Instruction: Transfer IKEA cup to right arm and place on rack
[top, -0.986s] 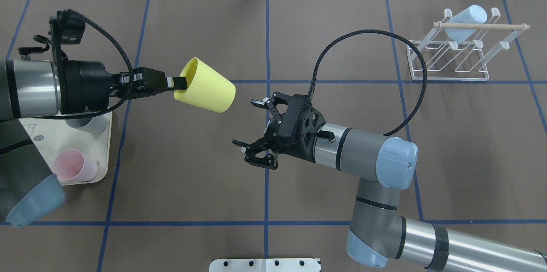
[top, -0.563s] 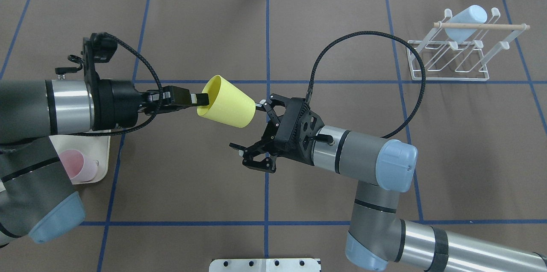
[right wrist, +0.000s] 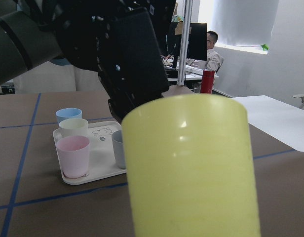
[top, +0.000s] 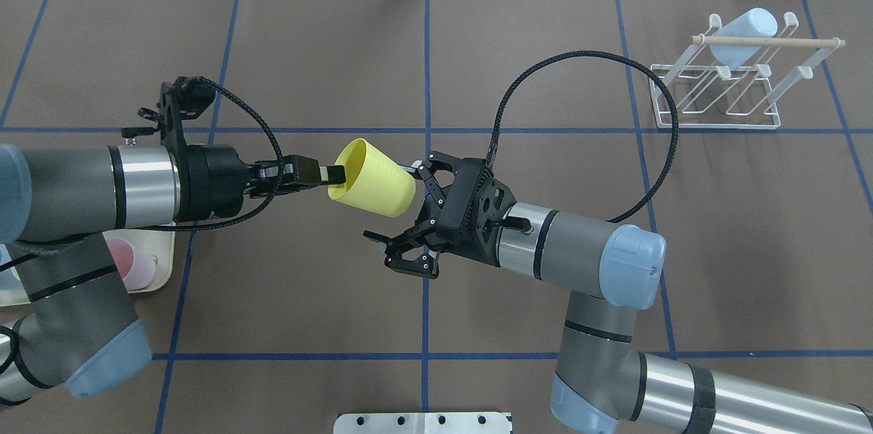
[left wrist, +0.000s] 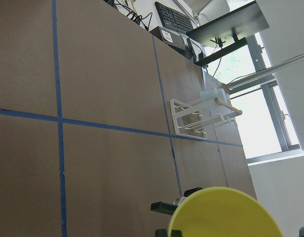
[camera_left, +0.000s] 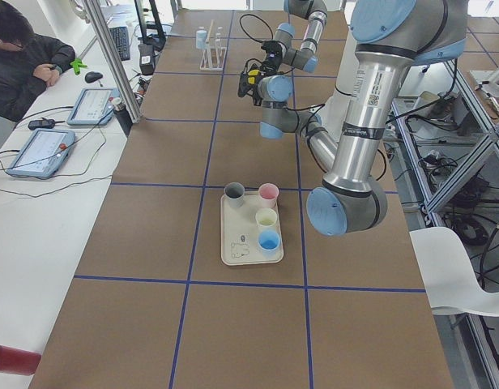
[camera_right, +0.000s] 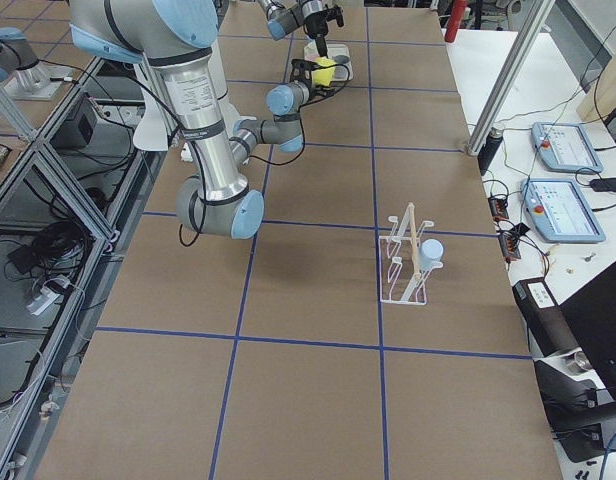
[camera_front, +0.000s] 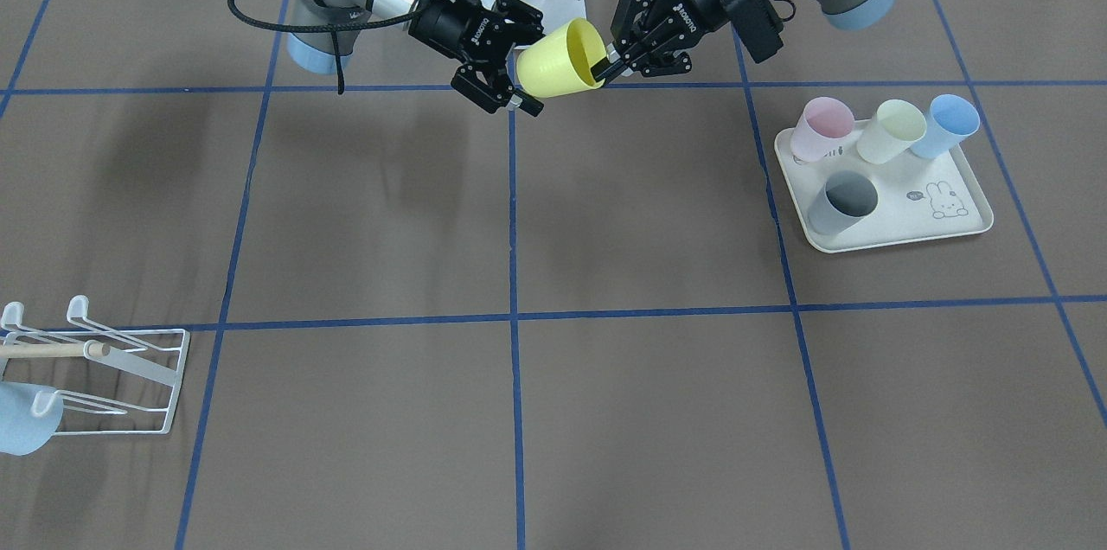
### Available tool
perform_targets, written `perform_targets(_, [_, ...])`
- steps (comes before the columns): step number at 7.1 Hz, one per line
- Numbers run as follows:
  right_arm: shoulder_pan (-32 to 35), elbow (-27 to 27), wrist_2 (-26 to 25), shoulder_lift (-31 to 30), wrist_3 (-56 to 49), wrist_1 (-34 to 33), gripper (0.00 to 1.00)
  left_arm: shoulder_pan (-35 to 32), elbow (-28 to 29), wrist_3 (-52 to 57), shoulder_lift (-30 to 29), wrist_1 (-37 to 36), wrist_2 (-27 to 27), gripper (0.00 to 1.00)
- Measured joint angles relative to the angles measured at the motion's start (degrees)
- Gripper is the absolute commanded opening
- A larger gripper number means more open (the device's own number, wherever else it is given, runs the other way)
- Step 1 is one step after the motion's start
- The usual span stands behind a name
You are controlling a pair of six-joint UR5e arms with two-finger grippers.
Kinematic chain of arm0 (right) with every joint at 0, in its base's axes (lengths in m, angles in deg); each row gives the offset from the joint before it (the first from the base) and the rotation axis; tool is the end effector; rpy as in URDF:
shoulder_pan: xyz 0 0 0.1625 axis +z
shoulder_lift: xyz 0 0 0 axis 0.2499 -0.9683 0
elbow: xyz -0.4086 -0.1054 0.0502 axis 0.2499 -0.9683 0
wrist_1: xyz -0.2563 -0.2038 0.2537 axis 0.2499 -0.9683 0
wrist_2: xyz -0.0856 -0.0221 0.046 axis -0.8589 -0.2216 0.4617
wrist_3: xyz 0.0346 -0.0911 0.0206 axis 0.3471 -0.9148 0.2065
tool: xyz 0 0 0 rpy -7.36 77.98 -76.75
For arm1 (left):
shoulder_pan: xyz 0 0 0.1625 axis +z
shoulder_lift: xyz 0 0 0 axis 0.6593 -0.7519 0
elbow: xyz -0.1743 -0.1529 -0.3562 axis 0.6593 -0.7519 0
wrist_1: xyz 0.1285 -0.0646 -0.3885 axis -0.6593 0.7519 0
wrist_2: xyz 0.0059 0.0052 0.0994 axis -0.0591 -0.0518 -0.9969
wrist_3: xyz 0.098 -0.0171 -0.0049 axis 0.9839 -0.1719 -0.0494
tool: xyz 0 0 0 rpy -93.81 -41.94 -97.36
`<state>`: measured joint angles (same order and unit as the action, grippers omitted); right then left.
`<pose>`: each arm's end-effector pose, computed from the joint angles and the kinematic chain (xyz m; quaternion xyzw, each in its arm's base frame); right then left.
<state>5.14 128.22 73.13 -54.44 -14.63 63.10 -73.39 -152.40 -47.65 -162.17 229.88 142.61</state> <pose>-0.5114 -0.3299 0.1917 0.6253 -0.5241 -0.2608 0.5161 0.3703 -0.3624 0.2249 0.1596 0.7417 -0.0699 0.6477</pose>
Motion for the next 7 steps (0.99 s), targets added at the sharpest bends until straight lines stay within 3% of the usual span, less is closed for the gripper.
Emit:
perform_targets(4, [0.0, -0.32, -0.73, -0.44, -0.42, 2.89, 0.95, 0.92, 0.65, 0.08, 0.0, 0.0, -1.16, 0.0])
perform_targets(7, [-0.01, -0.43, -1.48, -0.47, -0.61, 3.01, 0.76, 0.94, 0.66, 0.09, -0.11, 0.02, -0.99, 0.0])
